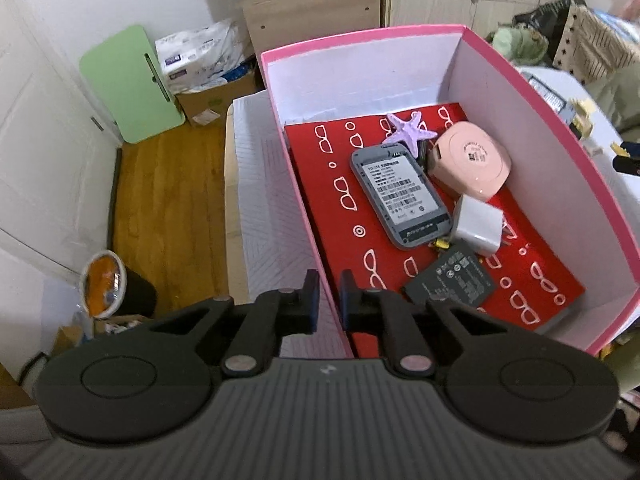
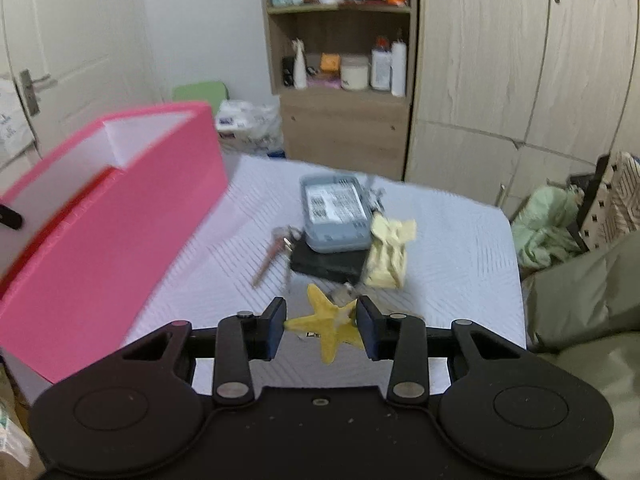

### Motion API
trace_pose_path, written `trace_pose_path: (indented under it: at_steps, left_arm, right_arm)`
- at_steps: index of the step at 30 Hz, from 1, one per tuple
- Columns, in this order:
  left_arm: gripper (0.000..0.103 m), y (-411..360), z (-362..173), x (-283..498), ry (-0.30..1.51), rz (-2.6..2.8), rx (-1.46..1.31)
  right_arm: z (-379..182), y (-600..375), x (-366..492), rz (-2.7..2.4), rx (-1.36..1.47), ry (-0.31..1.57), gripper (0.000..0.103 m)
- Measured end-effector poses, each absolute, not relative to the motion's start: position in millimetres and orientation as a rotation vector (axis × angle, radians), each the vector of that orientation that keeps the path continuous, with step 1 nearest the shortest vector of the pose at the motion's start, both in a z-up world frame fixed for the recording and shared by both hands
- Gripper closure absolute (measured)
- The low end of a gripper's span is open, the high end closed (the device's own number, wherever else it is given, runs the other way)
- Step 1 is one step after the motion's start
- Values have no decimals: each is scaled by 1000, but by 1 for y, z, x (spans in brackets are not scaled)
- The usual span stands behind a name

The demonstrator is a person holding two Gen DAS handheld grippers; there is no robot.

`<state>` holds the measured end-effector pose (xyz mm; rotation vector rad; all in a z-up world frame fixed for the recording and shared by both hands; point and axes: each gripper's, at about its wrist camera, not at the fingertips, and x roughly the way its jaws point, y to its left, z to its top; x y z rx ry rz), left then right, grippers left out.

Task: Organize rigid objects
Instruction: 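Carry the yellow starfish into the box and release it onto the router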

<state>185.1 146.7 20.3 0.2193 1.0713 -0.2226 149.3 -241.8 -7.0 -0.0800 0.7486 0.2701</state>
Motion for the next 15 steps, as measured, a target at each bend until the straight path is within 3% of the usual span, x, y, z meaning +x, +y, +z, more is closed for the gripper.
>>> trace_pose_path:
  at_steps: [8, 15]
  left_arm:
    - [94, 146, 20, 185, 1055, -201, 188]
    - [94, 145, 20, 187, 1073, -216, 212]
  right_arm:
    - [58, -194, 144, 539, -28, 632, 60]
    - [87, -106, 166, 767, -47, 770, 60]
